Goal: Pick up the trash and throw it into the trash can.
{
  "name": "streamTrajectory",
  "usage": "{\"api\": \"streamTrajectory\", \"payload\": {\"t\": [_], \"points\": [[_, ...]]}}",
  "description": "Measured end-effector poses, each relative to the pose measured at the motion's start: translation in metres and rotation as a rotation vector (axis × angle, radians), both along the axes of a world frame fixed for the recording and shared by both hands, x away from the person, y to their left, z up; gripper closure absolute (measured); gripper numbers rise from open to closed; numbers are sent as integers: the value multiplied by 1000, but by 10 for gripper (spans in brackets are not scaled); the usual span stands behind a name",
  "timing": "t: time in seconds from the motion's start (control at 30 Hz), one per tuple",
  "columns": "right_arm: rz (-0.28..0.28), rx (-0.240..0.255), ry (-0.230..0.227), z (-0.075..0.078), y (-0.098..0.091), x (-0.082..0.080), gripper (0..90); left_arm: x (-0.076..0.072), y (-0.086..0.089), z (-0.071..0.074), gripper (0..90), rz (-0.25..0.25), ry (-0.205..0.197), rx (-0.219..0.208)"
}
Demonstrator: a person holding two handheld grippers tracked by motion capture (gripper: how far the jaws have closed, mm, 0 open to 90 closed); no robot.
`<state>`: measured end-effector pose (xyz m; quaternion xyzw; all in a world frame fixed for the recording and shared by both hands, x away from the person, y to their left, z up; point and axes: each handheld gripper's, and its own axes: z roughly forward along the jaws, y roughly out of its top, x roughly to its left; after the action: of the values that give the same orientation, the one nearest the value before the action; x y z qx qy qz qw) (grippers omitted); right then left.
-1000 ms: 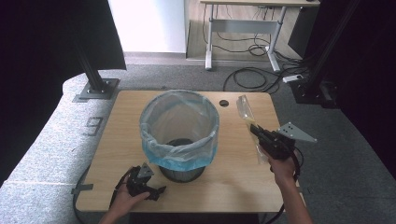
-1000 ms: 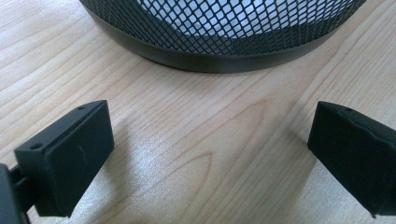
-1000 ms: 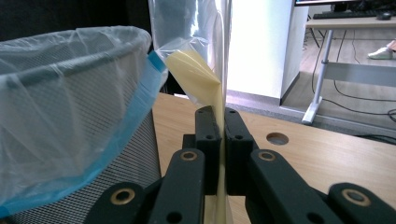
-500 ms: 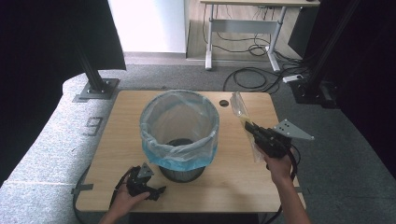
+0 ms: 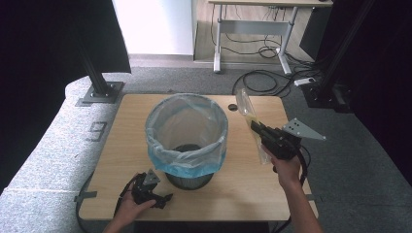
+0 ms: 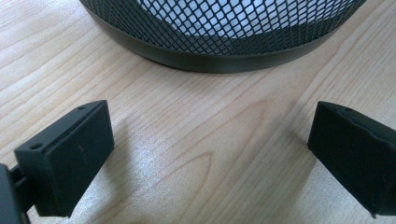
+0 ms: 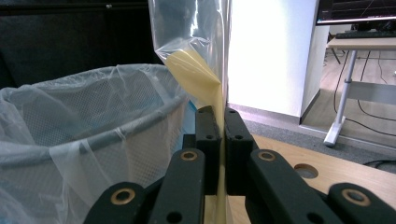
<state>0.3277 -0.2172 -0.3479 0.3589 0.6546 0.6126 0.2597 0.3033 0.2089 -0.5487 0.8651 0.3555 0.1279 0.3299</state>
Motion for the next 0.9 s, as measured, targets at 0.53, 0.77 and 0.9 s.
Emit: {"api": "streamTrajectory", "payload": {"t": [0.53, 0.77, 0.9], "points": [[9, 11, -17, 13, 8, 5, 869, 0, 0, 0, 1, 0, 0, 0], [17, 6, -31, 24, 16, 6, 869, 0, 0, 0, 1, 0, 0, 0], [27, 5, -46, 34, 25, 8, 868, 0, 0, 0, 1, 1, 1, -1]]}}
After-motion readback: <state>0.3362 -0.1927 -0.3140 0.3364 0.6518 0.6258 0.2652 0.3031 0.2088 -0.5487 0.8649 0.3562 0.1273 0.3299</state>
